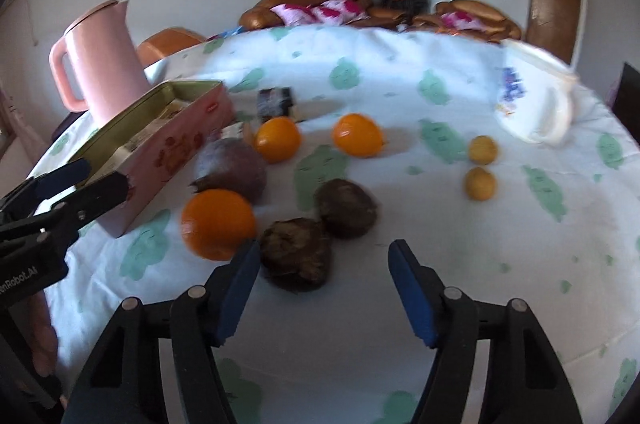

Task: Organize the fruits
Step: 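Grasp the large orange with the left tool while the right tool grasps a dark brown fruit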

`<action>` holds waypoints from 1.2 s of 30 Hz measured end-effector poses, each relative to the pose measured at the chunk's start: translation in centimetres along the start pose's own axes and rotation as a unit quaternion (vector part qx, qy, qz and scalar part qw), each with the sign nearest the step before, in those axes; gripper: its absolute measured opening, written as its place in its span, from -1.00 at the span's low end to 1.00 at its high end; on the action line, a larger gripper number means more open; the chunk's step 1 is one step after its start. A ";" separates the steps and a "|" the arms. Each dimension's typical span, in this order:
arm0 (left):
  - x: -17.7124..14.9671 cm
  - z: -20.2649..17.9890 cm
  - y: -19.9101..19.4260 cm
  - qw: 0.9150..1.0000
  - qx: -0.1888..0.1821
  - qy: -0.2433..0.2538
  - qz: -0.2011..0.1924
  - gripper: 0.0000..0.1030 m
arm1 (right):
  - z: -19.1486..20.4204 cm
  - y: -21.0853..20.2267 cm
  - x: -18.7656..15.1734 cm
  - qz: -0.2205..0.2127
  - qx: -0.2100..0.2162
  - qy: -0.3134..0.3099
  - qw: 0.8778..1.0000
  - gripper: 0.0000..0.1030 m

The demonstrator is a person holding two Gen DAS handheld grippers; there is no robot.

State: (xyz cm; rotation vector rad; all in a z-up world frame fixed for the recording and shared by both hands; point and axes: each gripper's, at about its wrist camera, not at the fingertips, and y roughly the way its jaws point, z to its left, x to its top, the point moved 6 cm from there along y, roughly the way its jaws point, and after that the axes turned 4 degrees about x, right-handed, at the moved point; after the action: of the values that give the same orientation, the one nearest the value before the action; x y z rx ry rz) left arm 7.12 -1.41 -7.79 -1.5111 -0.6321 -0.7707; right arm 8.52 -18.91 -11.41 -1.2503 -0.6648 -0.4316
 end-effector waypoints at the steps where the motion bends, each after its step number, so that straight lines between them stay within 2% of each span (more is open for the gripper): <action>1: 0.0 0.0 0.0 1.000 -0.003 0.000 0.001 0.64 | 0.2 0.3 -0.1 0.008 0.002 0.000 1.000 0.30; 2: 0.0 -0.1 0.1 1.000 -0.006 0.000 0.002 0.64 | 0.3 0.7 -0.4 0.018 -0.003 -0.003 1.000 0.18; 3: 0.0 -0.2 0.1 1.000 -0.010 0.000 0.005 0.64 | 0.2 1.2 -0.6 0.031 0.003 -0.001 1.000 0.16; 5: -0.1 -0.6 0.3 1.000 -0.015 0.004 0.007 0.64 | 0.0 1.1 -0.5 0.027 0.013 0.008 1.000 -0.12; 8: -0.2 -1.8 0.4 1.000 -0.021 0.018 0.009 0.59 | -0.1 0.8 -0.4 0.023 0.016 0.010 1.000 -0.14; 10: -0.3 -2.8 0.5 0.999 -0.031 0.028 0.013 0.45 | 0.0 0.1 -0.5 0.006 0.013 0.011 1.000 -0.14; 15: -0.5 -4.8 0.9 0.998 -0.050 0.042 0.025 0.43 | -1.7 -1.8 0.0 -0.038 -0.037 0.030 0.998 -0.14; 18: -0.7 -6.2 1.5 0.996 -0.067 0.047 0.039 0.42 | -3.4 -2.5 0.0 -0.049 -0.052 0.056 0.996 -0.14; 21: -1.0 -7.6 2.5 0.993 -0.086 0.052 0.063 0.19 | -4.0 -2.9 0.1 -0.058 -0.054 0.067 0.995 -0.14; 25: -1.3 -8.6 3.9 0.991 -0.094 0.056 0.074 0.03 | -3.8 -2.7 0.3 -0.057 -0.057 0.059 0.995 -0.14; 27: -1.7 -8.7 4.6 0.989 -0.101 0.054 0.091 -0.08 | -3.7 -2.6 0.1 -0.053 -0.057 0.057 0.995 -0.14; 32: -1.9 -8.6 4.8 0.989 -0.109 0.045 0.094 -0.11 | -3.7 -2.3 -0.1 -0.046 -0.054 0.055 0.996 -0.14; 36: -1.8 -8.1 4.2 0.990 -0.114 0.034 0.079 -0.12 | -3.4 -2.7 0.0 -0.057 -0.053 0.048 0.996 -0.14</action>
State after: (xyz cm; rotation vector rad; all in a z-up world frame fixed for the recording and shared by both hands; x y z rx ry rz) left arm 8.44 -9.73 -11.66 -1.7131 -0.3773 -0.7892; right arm 7.55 -22.92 -10.01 -1.2866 -0.6405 -0.6253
